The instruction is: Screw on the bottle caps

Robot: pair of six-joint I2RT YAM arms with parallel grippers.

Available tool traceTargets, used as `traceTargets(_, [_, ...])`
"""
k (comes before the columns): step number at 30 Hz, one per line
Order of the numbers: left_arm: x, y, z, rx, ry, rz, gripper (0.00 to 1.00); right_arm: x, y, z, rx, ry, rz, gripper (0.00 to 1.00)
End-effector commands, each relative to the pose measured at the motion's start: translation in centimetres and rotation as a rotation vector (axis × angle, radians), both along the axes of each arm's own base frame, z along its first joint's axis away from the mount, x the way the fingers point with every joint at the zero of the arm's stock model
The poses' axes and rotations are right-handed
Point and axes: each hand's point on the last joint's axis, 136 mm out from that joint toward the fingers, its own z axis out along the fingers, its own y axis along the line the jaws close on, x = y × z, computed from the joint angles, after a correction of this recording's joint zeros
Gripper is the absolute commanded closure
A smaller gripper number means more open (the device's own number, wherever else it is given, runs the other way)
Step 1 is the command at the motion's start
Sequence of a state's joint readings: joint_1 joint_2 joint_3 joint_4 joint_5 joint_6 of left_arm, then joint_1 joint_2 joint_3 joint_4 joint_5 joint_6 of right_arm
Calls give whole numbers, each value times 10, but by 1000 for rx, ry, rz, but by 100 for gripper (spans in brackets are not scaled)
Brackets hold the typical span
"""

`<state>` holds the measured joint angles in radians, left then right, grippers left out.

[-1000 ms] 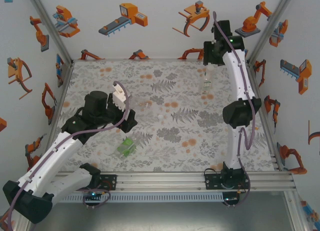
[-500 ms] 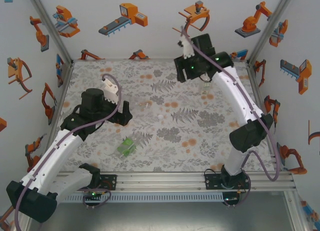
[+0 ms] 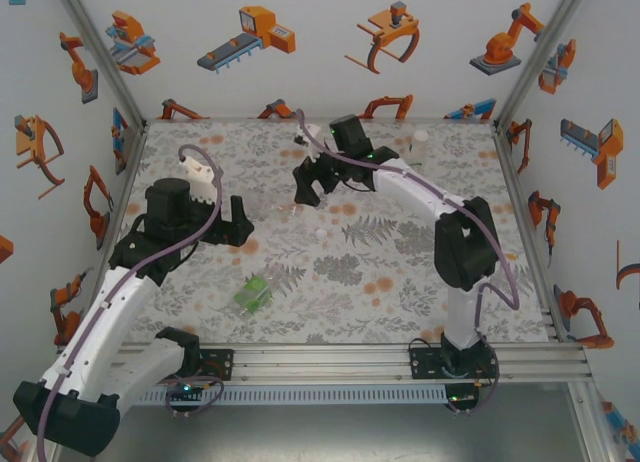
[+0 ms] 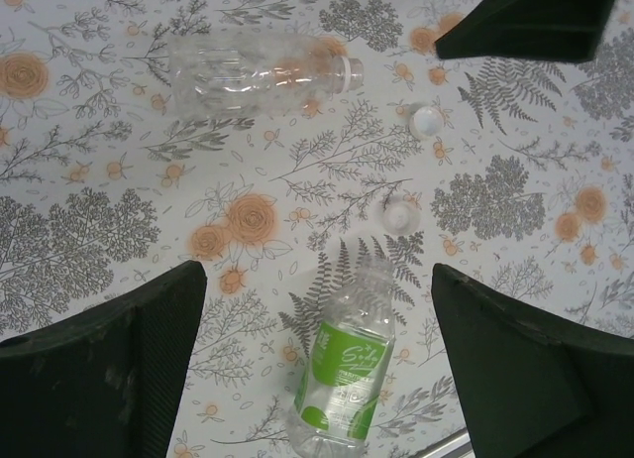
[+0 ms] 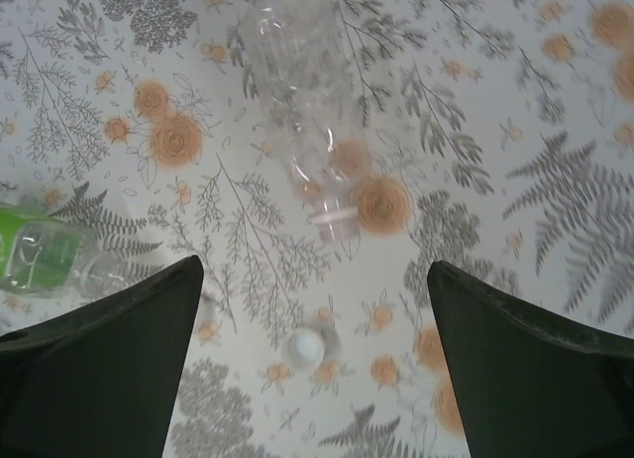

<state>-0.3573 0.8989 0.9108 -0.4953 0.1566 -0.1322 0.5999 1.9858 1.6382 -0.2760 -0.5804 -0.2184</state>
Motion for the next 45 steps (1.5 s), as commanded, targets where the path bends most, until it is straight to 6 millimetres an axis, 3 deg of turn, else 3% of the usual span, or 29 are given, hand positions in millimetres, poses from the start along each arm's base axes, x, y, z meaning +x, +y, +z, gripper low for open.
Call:
traceTargets(1, [-8,4,-4,-31,29,13,13,-4,36,6,88,-121,170,15])
traceTargets(6, [-12,0,1,-66,16,-7,13,7,56,-21,71,-130,205,15])
traceTargets(16, [-16,-4,2,-73,15,-41,12,9,78,-81,-7,-129,259,13])
traceTargets(24, [-19,-3,1,-60,25,-53,14,6,86,-101,-42,-125,310,20])
traceTargets(27, [-20,-2,0,-59,26,-50,15,6,86,-106,-73,-120,335,30])
traceTargets(30, [-22,-1,0,-59,21,-47,17,2,85,-106,-86,-117,358,40])
traceTargets(34, [-21,-1,4,-60,13,-46,17,0,81,-92,-91,-145,354,49])
traceTargets(40, [-22,-4,12,-78,-3,-64,18,-12,63,-57,-117,-232,366,55])
traceTargets(45, [-28,-9,24,-97,-39,-115,18,-35,36,-25,-152,-324,380,57])
